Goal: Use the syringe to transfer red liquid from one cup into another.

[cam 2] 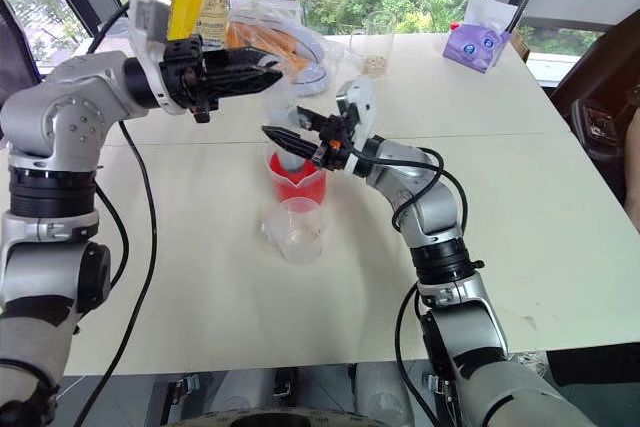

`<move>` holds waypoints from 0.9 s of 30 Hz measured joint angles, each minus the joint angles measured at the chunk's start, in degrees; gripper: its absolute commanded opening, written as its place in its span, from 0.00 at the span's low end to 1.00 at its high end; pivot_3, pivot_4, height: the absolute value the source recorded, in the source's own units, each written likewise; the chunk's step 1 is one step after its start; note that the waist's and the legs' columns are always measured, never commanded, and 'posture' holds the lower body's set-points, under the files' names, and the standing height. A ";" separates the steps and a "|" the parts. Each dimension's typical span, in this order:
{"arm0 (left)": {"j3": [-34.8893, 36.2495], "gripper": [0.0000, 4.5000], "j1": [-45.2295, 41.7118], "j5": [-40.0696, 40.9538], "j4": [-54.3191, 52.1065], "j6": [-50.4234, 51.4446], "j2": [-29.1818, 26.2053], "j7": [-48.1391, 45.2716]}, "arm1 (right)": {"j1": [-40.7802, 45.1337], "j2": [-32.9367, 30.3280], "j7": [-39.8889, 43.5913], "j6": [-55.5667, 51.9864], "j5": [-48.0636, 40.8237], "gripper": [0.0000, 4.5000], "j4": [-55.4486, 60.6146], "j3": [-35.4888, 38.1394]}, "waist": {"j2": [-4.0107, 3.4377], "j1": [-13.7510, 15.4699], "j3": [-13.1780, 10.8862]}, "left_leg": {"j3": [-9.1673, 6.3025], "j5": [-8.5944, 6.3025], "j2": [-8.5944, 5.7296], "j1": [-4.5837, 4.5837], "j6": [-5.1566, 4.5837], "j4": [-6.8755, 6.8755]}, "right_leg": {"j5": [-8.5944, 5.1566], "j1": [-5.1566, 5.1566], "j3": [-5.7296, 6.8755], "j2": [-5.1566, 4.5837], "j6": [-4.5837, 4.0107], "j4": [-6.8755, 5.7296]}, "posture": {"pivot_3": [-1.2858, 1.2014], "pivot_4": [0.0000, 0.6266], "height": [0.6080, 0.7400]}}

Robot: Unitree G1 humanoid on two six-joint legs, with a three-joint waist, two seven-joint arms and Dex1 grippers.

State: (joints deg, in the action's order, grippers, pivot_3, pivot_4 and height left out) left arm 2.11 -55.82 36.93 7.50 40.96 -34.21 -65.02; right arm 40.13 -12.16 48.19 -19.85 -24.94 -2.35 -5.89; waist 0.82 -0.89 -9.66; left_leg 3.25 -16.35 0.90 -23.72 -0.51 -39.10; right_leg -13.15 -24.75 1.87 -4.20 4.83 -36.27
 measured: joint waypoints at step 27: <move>7.28 0.98 8.60 4.43 -5.66 2.78 -8.88 -1.42 | 2.94 -8.83 -3.43 -23.76 -25.11 0.33 24.41 9.01 | 0.02 0.18 -0.02 | -0.02 -0.01 -0.02 0.01 -0.02 -0.03 | 0.00 0.05 0.03 -0.08 0.00 0.01 | 0.52 0.24 1.00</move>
State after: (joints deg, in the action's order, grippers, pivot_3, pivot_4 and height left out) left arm 9.39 -47.22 41.36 1.84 43.74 -43.10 -66.44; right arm 43.07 -20.98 44.76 -43.62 -50.05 22.06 3.12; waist 0.83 -0.71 -9.68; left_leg 3.23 -16.36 0.88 -23.71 -0.53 -39.13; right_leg -13.15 -24.71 1.90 -4.28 4.83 -36.26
